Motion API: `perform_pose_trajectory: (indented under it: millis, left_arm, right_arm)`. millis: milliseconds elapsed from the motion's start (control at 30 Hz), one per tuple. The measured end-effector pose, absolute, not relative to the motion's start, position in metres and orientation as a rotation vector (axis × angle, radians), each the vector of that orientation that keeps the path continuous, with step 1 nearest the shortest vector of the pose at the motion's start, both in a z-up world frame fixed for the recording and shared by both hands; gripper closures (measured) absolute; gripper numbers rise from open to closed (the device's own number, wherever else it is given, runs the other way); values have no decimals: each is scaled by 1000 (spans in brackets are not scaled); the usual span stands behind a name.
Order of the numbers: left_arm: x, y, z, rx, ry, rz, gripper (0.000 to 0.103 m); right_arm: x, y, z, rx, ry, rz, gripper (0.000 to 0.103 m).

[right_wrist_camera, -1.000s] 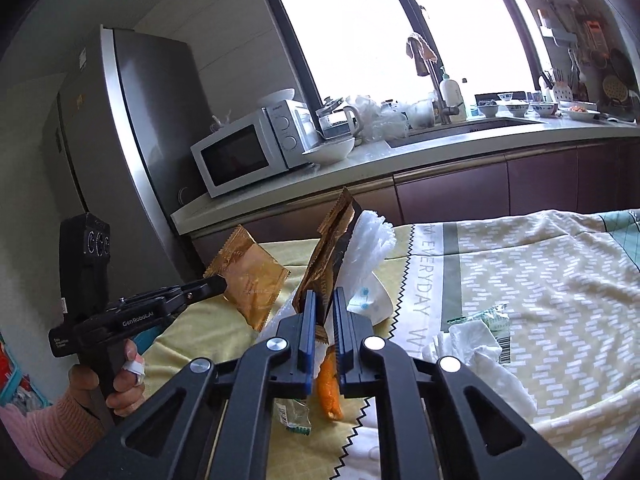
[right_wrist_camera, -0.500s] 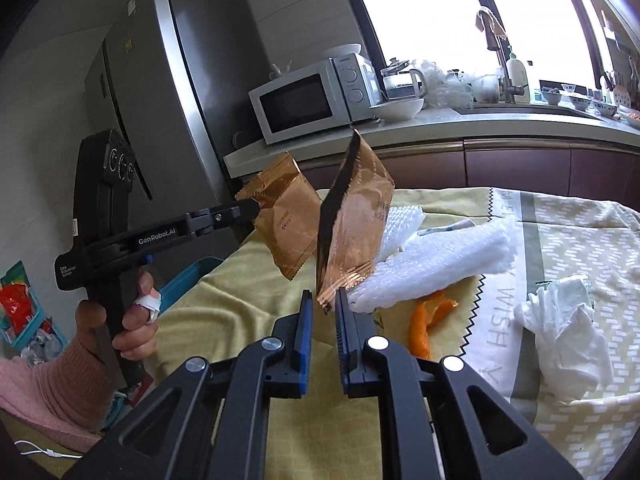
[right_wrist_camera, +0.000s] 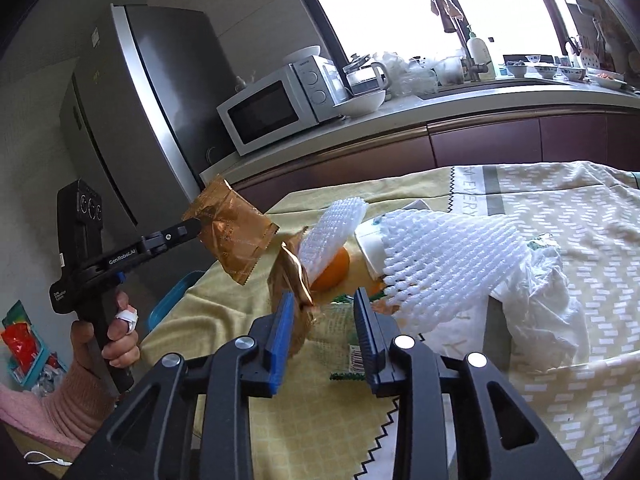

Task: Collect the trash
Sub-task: 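Grasp a brown wrapper with the right tool while the left tool holds another, then drop both brown wrappers into the teal bin, opening both tools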

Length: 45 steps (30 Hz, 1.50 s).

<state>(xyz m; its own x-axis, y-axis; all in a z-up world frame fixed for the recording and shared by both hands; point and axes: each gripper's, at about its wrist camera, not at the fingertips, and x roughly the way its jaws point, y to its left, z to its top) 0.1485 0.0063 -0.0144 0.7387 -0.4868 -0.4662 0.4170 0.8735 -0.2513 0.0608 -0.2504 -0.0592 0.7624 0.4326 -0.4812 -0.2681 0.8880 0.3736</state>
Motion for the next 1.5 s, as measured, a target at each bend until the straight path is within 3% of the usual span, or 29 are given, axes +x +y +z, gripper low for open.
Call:
perform_pose_trajectory:
  millis: [133, 367, 433, 533, 1500]
  left_arm:
    - [142, 12, -13, -133, 542, -485, 98]
    - [133, 28, -13, -141, 542, -472, 98]
    - [133, 32, -17, -146, 551, -469, 98]
    - [132, 37, -24, -149, 569, -465, 98]
    - [92, 150, 3, -186, 495, -284, 101]
  right_arm:
    - [78, -235, -66, 277, 625, 405, 63]
    - [98, -215, -73, 205, 680, 413, 65]
    - [99, -213, -75, 198, 689, 416, 83]
    - [96, -210, -72, 193, 676, 426, 94]
    - [119, -109, -37, 175, 643, 711, 94]
